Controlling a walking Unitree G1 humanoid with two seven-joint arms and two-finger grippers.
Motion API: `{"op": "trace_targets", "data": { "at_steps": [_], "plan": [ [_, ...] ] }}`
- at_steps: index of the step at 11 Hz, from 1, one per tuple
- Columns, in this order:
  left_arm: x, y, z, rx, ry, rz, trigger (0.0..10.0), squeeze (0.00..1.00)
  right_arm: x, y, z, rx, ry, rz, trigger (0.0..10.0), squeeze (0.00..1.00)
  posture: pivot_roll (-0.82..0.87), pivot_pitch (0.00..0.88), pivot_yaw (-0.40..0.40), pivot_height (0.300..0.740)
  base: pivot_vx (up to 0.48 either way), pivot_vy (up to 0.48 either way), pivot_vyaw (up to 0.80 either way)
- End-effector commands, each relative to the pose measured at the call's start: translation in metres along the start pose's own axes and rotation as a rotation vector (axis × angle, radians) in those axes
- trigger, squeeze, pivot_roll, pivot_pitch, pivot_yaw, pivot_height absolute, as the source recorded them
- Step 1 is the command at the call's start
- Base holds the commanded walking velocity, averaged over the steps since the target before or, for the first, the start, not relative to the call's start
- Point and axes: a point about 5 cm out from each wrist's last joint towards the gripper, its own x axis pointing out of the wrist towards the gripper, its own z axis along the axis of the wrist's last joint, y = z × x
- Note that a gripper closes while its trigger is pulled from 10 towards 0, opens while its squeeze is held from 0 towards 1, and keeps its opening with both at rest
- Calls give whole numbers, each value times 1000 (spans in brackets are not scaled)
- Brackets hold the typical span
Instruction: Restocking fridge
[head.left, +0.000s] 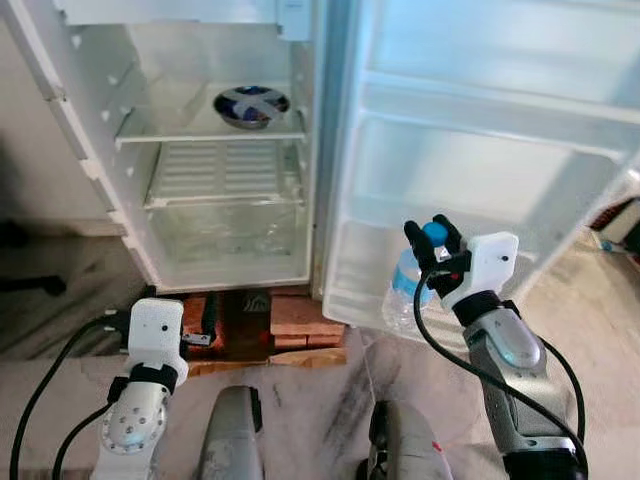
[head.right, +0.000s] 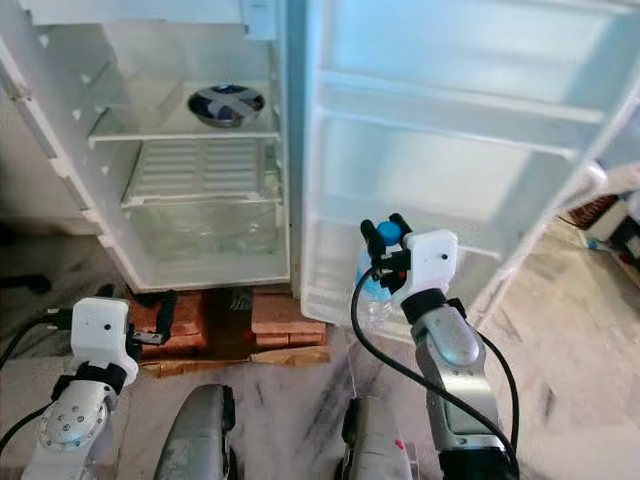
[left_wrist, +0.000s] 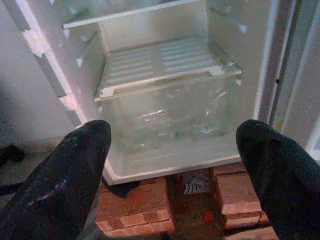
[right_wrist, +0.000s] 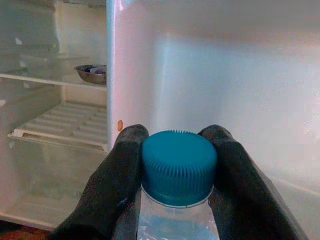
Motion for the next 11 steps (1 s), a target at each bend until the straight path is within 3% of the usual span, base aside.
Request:
{"op": "trace_targets", "data": {
  "at_steps": [1, 6, 11],
  "plan": [
    [-1, 1, -2, 5, 7, -2, 10000, 0, 3, -3, 6, -3, -37, -8, 10000, 0, 93, 49, -20, 618, 480, 0, 0],
    [0, 1, -3, 6, 10, -5, 10000, 0, 2, -2, 5, -1, -36, -4, 10000, 0, 91, 49, -18, 618, 480, 0, 0],
    [-1, -3, -4, -5, 12, -11, 10000, 0, 1, -2, 3, -3, -31, -6, 10000, 0, 91, 50, -18, 618, 0, 0, 0]
  ]
}}
